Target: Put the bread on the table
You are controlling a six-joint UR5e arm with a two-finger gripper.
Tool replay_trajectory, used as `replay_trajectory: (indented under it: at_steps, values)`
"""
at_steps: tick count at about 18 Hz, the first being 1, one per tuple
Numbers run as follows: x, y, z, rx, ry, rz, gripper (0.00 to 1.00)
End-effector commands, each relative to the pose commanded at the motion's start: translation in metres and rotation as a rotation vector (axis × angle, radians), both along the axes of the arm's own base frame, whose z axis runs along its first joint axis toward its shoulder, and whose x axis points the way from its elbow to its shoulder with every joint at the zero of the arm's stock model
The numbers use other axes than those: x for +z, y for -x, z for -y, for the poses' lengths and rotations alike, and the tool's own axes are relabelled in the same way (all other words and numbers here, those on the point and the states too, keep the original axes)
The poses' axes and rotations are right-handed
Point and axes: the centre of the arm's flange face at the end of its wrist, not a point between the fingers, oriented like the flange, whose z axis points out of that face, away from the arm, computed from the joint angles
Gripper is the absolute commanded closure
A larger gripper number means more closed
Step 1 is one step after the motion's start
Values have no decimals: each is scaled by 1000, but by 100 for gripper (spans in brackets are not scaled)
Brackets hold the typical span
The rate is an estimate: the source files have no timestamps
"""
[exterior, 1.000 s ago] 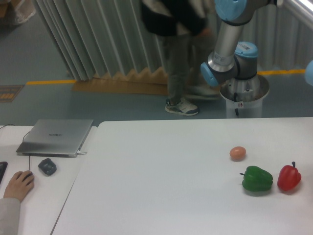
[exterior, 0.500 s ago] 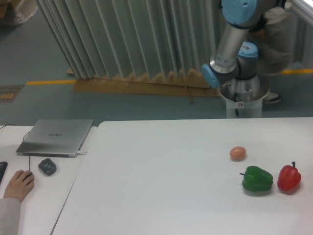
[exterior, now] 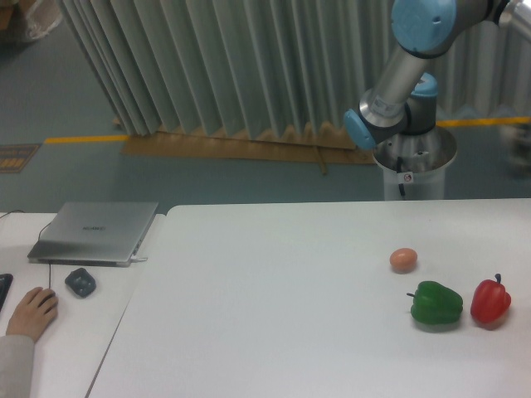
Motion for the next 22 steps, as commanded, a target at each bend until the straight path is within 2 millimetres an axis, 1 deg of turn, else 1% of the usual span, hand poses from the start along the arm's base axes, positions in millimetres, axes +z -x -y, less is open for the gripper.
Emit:
replay_trajectory:
  at_steps: [3, 6, 11, 17, 22]
  values:
    - [-15, 8, -3, 0, -6, -19, 0]
    - [-23, 18, -6, -1, -6, -19, 0]
    - [-34, 25, -12, -6, -8, -25, 0]
    - [-42, 28, -16, -9, -7, -22, 0]
    - [-48, 27, -16, -9, -4, -12, 0]
